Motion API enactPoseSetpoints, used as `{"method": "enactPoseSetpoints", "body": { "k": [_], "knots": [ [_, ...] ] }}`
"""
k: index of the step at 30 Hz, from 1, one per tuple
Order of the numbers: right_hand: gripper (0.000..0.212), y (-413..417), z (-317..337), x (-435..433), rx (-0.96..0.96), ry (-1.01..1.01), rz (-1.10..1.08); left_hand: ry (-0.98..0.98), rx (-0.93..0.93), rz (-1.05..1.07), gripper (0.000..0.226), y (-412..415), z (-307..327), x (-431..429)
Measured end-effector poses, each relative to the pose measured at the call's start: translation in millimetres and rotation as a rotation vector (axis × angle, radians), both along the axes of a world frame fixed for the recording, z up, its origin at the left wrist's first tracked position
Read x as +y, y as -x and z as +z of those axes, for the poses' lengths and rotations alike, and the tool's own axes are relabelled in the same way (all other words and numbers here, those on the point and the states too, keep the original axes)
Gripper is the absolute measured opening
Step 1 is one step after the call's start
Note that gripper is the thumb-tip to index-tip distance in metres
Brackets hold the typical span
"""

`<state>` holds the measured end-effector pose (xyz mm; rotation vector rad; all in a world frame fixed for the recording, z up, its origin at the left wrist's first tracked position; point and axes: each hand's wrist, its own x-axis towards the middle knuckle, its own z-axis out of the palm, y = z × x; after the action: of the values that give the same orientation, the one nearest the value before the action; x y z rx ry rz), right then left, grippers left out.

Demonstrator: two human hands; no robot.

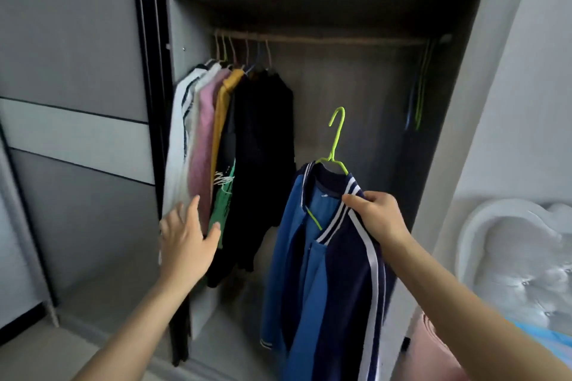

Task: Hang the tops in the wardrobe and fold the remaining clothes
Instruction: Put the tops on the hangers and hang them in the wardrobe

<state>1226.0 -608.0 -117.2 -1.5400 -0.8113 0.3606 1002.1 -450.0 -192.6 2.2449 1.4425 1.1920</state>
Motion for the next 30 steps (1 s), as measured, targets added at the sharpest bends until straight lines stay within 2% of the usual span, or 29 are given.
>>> {"method": "enactPoseSetpoints", "body": {
  "k": [6,10,14,19,25,30],
  "knots": [
    [0.05,-38.9,16.7,115.8,-0.156,-0.056,-0.07,-0.09,0.021,0.034,0.062,-32.3,44.2,107.7],
    [0.05,-62.1,51.7,182.0,-0.234,-0.08,-0.101,-0.139,0.066,0.04,0.061,-63.0,74.8,173.2],
    [0.051,-78.8,88.1,232.0,-0.301,-0.108,-0.175,-0.111,0.065,0.032,0.064,-89.5,90.6,215.1],
    [0.049,-94.9,128.9,286.5,-0.355,-0.105,-0.292,-0.145,0.049,-0.047,0.069,-123.1,105.4,268.3],
    [0.049,-109.2,165.1,342.5,-0.382,-0.093,-0.388,-0.278,-0.01,-0.155,0.068,-159.0,142.1,331.3],
    [0.043,-106.4,179.9,399.6,-0.429,-0.013,-0.453,-0.338,0.023,-0.238,0.096,-179.0,160.2,374.6]
  ]
}}
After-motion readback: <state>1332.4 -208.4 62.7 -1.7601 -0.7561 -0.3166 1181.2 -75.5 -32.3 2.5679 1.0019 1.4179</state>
